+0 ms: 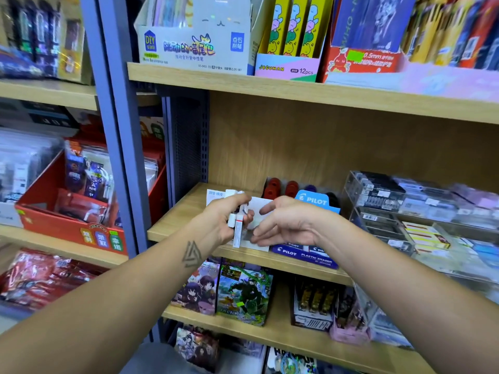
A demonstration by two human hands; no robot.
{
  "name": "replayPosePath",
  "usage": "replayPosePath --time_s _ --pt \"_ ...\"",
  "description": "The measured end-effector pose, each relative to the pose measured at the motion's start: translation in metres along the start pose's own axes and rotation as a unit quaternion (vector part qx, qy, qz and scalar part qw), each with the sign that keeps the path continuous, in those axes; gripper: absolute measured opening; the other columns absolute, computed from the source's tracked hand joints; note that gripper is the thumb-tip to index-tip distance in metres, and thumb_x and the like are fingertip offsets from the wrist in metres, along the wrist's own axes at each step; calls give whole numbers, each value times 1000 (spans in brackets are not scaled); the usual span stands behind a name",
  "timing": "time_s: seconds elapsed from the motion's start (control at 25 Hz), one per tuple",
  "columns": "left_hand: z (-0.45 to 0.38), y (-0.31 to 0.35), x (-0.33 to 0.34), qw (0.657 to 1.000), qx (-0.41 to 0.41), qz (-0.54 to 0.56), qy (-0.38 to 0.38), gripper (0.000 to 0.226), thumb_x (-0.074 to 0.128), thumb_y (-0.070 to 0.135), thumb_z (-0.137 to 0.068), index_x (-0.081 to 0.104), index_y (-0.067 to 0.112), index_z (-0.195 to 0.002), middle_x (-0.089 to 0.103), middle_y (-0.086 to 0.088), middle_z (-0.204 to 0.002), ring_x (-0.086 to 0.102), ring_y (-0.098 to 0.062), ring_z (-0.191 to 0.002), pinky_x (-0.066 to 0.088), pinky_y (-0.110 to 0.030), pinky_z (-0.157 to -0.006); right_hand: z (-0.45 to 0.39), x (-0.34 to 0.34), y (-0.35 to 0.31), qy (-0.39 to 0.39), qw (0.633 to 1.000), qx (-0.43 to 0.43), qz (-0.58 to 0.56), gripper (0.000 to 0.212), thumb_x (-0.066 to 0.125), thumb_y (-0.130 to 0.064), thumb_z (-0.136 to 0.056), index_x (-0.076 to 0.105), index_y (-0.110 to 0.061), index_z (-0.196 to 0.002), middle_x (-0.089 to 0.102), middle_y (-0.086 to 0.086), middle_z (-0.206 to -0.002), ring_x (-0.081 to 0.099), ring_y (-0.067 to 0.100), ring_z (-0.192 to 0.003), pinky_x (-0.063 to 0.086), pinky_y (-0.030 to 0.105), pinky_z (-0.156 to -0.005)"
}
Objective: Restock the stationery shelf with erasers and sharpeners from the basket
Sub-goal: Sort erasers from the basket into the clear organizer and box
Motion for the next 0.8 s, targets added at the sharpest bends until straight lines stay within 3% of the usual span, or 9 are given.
replayPosePath --time_s 0.12,0.24,0.36,0.44,0.56,0.68,0.8 --pt "-6 -3 4 997 0 63 32 16 62 10 -95 48 5 -89 52 -17 -74 48 -15 -32 45 -18 -35 5 7 6 -8 1000 -8 2 70 74 13 -77 39 -3 -135 71 27 -106 72 35 -98 58 43 -88" --pt "-8 -3 3 996 9 67 64 15 63 12 -94 50 5 -94 56 -14 -66 53 -16 -34 49 -22 -39 4 6 6 13 999 -43 -26 67 75 13 -76 43 -7 -131 73 25 -97 73 37 -89 60 41 -83" --pt "-6 8 -8 988 69 -18 134 14 63 5 -91 54 4 -101 59 -14 -68 61 -24 -45 59 -37 -54 12 -10 -8 87 985 -90 117 58 84 -2 -70 53 -12 -118 75 17 -89 73 25 -76 61 36 -76" --pt "1 18 -12 977 107 -76 170 10 61 1 -88 57 4 -96 59 -14 -71 57 -24 -48 57 -39 -60 26 -24 -29 160 941 -143 262 38 85 -11 -70 68 -13 -104 74 4 -86 68 16 -78 59 35 -75" --pt "10 23 4 983 103 -115 103 9 61 4 -89 56 7 -96 61 -18 -73 54 -18 -43 40 -21 -42 50 -42 -54 239 848 -193 431 23 80 -18 -78 77 -18 -101 69 -6 -97 61 11 -88 47 25 -72" --pt "21 20 30 990 74 -121 0 19 71 13 -88 58 7 -100 68 -19 -75 53 -17 -49 36 -16 -36 56 -64 -54 267 835 -194 440 26 81 -22 -80 76 -18 -106 65 -3 -104 58 12 -89 46 25 -73" --pt "30 13 54 978 77 -192 -36 26 77 14 -84 62 4 -103 71 -21 -82 53 -17 -49 36 -18 -36 58 -86 -43 283 823 -169 462 26 83 -26 -78 76 -21 -102 65 -3 -102 62 17 -92 53 32 -80"
Point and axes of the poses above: each hand's wrist, its own z-axis away from the middle knuckle, its own x-axis out of the palm, y = z × x, the point moved 8 cm from there along -z, towards the middle knuckle
